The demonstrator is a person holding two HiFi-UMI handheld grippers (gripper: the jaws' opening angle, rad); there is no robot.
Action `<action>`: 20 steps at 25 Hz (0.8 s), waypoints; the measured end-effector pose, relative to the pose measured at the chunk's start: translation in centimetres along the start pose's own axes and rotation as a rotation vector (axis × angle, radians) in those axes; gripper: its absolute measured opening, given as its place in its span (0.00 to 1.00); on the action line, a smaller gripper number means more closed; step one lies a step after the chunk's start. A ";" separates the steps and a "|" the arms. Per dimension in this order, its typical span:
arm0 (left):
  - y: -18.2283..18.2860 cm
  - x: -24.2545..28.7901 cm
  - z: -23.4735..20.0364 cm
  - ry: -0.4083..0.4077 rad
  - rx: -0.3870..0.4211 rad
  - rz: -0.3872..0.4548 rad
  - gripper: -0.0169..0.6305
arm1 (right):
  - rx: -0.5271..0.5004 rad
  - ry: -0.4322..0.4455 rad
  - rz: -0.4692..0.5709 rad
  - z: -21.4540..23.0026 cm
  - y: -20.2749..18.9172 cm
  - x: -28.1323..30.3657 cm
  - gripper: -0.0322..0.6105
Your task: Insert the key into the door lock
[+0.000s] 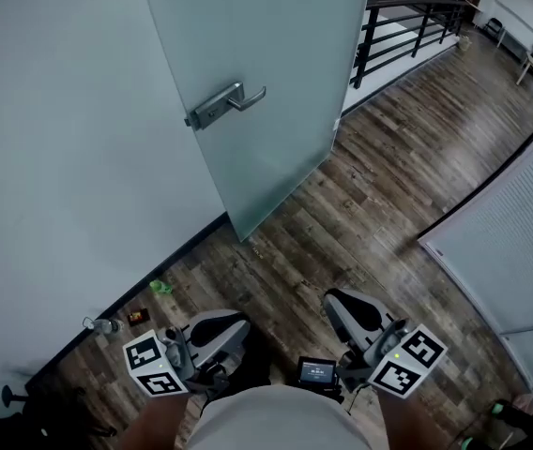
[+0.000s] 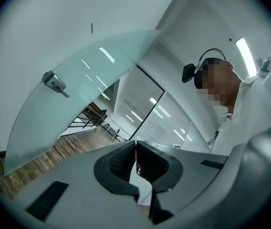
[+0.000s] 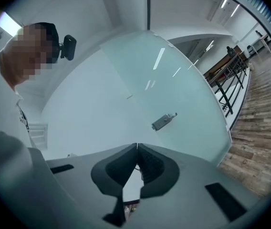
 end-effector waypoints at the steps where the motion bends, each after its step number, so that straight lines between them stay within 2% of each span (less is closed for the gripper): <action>1: 0.9 -0.2 -0.9 -0.007 0.004 -0.005 0.05 | -0.001 -0.005 0.003 0.1 0.4 1.1 0.07; 10: 5.7 -2.9 -6.4 -0.035 -0.001 0.001 0.05 | -0.025 -0.044 0.007 -0.6 2.8 7.7 0.07; 20: 7.0 -3.9 -8.8 0.029 0.008 0.035 0.06 | -0.037 -0.030 -0.009 0.2 3.9 10.5 0.07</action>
Point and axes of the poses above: the fingertips, and each gripper's own axes: x forward along the fingers, z to its right, y out of its top, the point moved 6 cm from there along -x, backward along the fingers, and after that the axes turned 7 degrees about -z, right-handed, at the moved point
